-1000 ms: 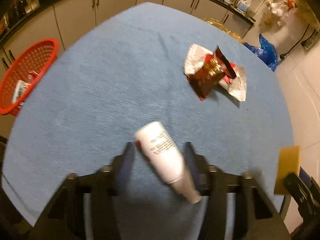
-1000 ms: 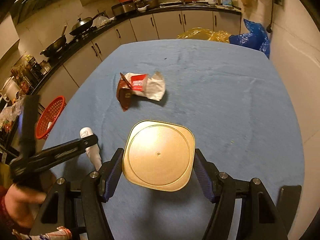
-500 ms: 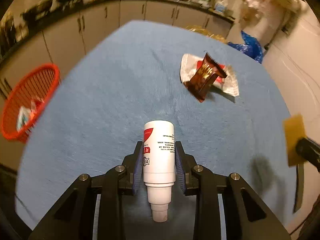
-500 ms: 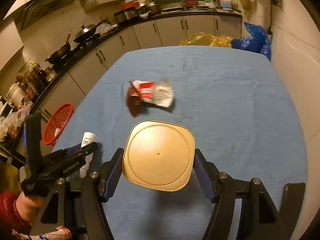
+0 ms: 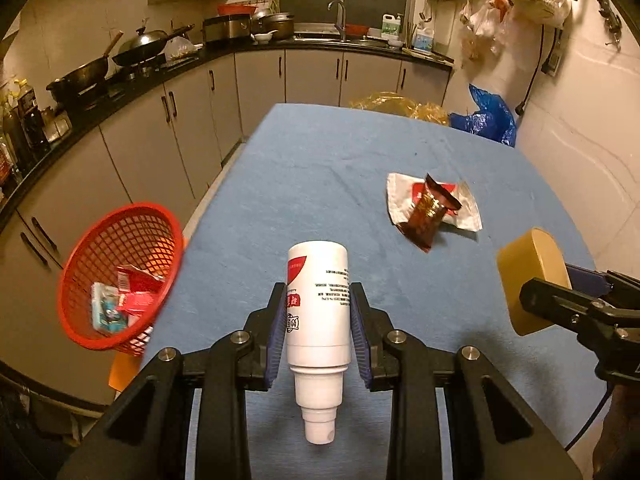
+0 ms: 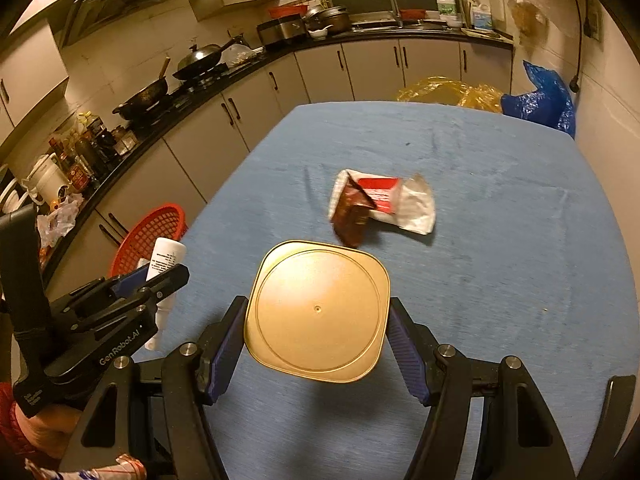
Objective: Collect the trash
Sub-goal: 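Carry the spray bottle and tan container with both tools over the red wastebasket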
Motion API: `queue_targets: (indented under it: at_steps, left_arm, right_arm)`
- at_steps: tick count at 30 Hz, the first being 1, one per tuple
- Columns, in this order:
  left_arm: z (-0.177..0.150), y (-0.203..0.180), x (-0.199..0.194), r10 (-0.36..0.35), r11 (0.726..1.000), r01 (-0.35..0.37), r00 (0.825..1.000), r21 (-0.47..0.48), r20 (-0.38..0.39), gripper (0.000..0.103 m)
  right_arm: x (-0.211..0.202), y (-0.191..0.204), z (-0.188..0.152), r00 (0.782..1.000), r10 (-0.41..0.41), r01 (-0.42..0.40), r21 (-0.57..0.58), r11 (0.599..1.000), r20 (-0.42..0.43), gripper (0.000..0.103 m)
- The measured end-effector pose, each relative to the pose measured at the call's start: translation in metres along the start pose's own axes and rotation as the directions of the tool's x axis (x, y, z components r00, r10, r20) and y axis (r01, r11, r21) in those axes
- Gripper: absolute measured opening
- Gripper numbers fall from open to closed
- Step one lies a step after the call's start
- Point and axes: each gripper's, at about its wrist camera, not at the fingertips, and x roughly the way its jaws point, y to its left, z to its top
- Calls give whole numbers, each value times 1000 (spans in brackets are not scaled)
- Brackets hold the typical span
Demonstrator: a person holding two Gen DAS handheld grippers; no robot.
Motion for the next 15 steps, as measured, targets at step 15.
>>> queue_targets:
  at_steps: [15]
  left_arm:
    - [8, 32, -18, 7, 1000, -6, 999, -23, 32, 29]
  right_arm:
    - [2, 33, 13, 1000, 16, -16, -26, 1000, 8, 72]
